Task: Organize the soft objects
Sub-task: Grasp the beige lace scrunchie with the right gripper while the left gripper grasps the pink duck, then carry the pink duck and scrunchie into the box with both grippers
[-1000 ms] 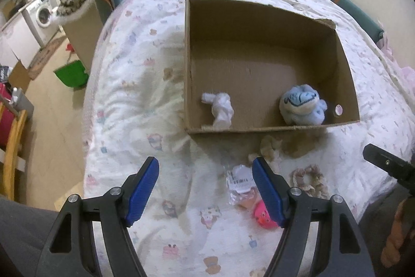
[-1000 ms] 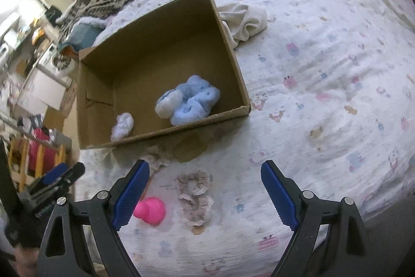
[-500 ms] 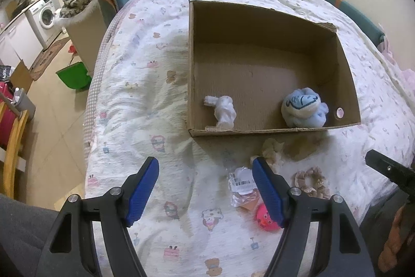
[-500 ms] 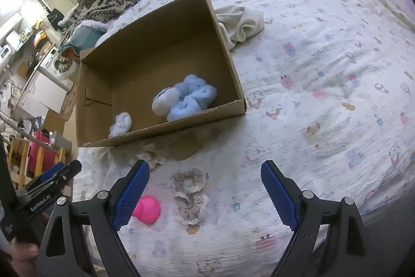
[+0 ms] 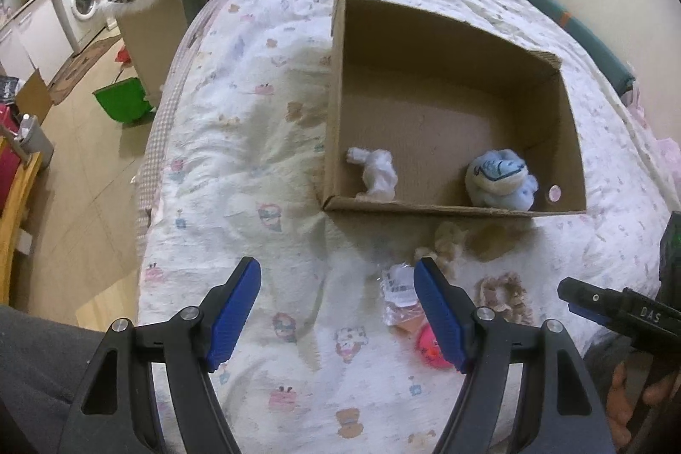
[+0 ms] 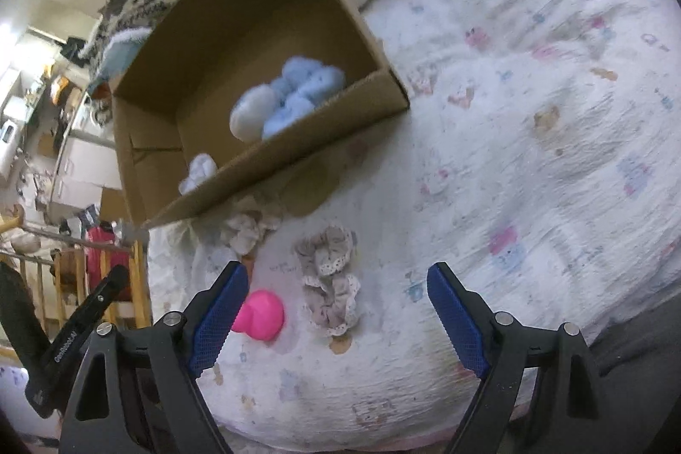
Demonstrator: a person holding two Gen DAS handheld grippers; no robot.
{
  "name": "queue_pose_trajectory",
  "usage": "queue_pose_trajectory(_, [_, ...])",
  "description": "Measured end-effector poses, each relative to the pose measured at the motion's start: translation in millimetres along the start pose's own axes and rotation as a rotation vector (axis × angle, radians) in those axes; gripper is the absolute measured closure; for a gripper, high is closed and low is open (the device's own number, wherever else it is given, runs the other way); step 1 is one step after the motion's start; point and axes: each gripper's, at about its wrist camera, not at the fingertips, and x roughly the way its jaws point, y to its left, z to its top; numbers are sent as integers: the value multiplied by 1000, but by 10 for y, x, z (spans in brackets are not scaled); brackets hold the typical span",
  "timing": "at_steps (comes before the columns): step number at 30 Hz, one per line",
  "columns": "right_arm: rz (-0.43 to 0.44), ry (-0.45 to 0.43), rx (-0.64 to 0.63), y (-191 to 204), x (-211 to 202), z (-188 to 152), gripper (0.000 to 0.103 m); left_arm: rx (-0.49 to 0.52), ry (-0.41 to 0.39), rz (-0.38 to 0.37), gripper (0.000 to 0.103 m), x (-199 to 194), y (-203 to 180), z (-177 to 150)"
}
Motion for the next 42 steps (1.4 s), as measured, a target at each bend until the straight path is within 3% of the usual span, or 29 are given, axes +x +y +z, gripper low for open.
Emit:
queue_pose_trajectory(8, [-122, 100, -150, 322, 446, -45, 14, -43, 46, -1, 31, 106, 66, -2])
queue_pose_trajectory(12, [-197, 135, -255, 505, 679, -98, 23, -55, 64, 1, 31, 163, 72, -10])
queue_pose_trajectory(14, [-246, 137, -295, 550, 752, -126, 30, -50, 82, -4, 31, 205, 48, -31])
queue_pose_trajectory(16, [-287, 132, -320, 579, 781, -138, 51, -23, 109, -15, 31, 263, -35, -66])
queue_pose_trajectory(17, [-297, 128, -325, 578, 778, -139, 57, -2, 123, -23, 31, 292, -97, -90])
queue_pose_trajectory(19, [-284, 122, -310, 563, 756, -126, 79, 26, 142, -52, 31, 323, -205, -135])
queue_pose_trajectory(22, [-240, 118, -274, 516, 696, -85, 90, 89, 176, -117, 31, 372, -416, -226])
queue_pose_trajectory(25, [-211, 84, -249, 452, 590, -15, 91, 158, 193, -155, 33, 401, -624, -319])
queue_pose_trajectory(29, [-182, 37, -186, 328, 426, 44, 91, 229, 229, -187, 45, 484, -818, -414])
queue_pose_trajectory(31, [-170, 25, -155, 259, 372, 70, 91, 251, 258, -179, 54, 566, -868, -461])
queue_pose_trajectory(33, [-164, 23, -137, 219, 341, 77, 91, 258, 289, -186, 77, 634, -902, -495])
queue_pose_trajectory(37, [-157, 27, -129, 209, 343, 81, 91, 332, 286, -182, 78, 612, -977, -567])
queue_pose_trajectory(42, [-152, 27, -135, 216, 309, 53, 91, 336, 283, -156, 78, 564, -959, -582])
